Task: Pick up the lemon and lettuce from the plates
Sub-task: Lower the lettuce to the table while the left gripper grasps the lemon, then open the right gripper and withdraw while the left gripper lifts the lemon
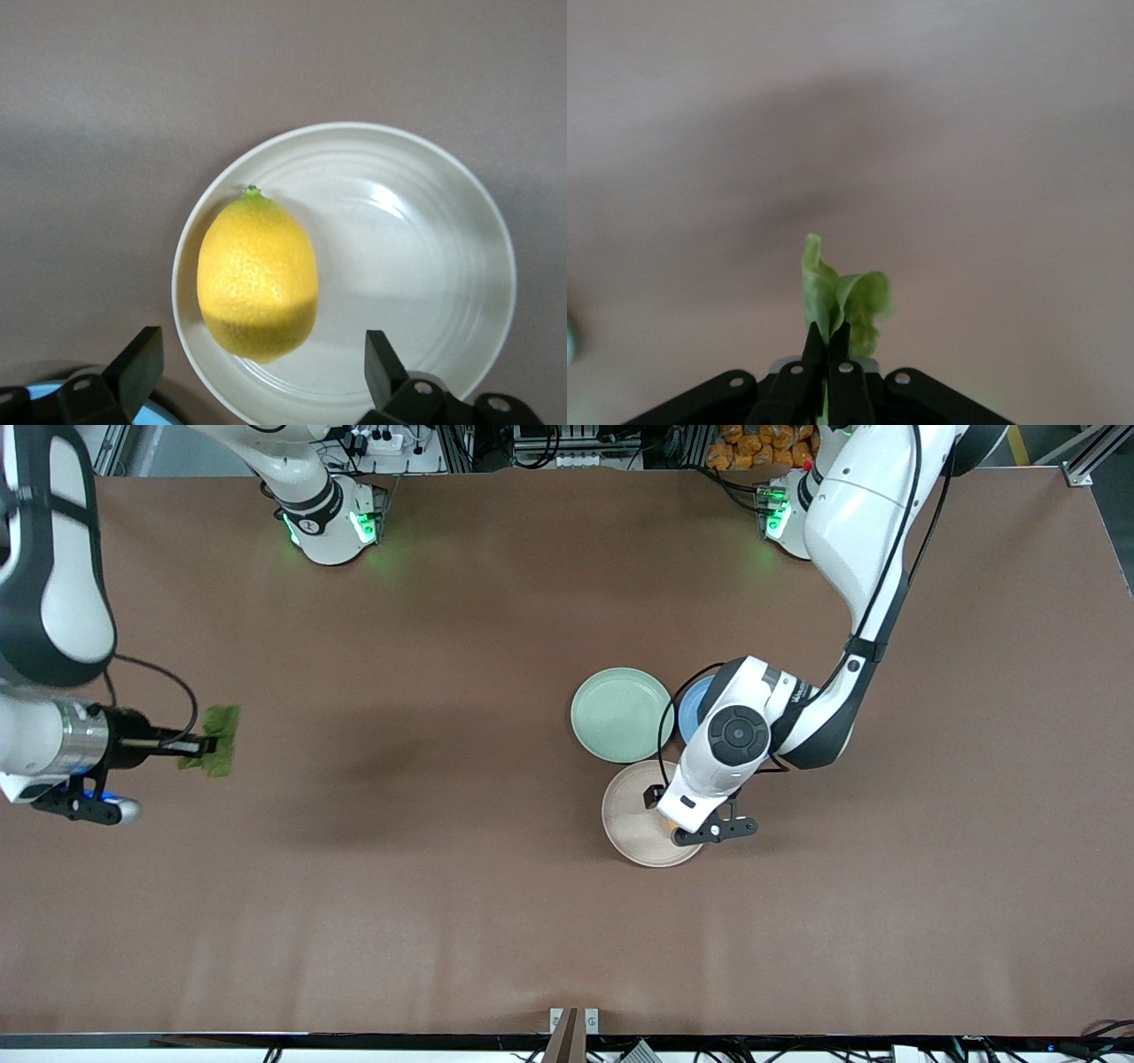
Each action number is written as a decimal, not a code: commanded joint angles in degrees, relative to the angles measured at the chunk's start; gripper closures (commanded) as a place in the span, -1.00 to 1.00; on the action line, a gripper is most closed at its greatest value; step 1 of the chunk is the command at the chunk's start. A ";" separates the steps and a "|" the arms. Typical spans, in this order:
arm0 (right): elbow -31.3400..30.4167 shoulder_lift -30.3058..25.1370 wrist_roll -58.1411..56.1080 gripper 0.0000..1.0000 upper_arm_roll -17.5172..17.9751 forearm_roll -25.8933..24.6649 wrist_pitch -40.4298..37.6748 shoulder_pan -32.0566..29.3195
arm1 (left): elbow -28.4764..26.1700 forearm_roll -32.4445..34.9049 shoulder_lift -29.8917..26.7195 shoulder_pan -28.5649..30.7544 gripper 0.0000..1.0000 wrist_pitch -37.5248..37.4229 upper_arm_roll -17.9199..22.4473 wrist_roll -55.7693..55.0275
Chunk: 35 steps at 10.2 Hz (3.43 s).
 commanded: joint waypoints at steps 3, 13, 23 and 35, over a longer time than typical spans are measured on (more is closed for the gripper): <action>-14.76 3.58 -1.02 0.98 0.76 -2.44 24.75 -0.73 | 1.14 6.24 3.06 -0.41 -1.00 1.64 0.45 -1.73; -18.22 9.65 -0.58 -1.00 0.41 -7.19 40.46 7.80 | 1.14 5.80 3.86 0.29 1.00 6.75 0.45 -12.98; -11.10 -8.77 -1.90 -1.00 -0.12 -7.10 20.97 7.62 | 0.35 4.13 -9.75 4.68 1.00 -3.44 -0.07 -2.46; 1.90 -21.89 -4.89 -1.00 -0.47 -1.13 -1.03 5.96 | -39.31 -0.35 -31.28 32.36 1.00 14.16 -6.49 27.60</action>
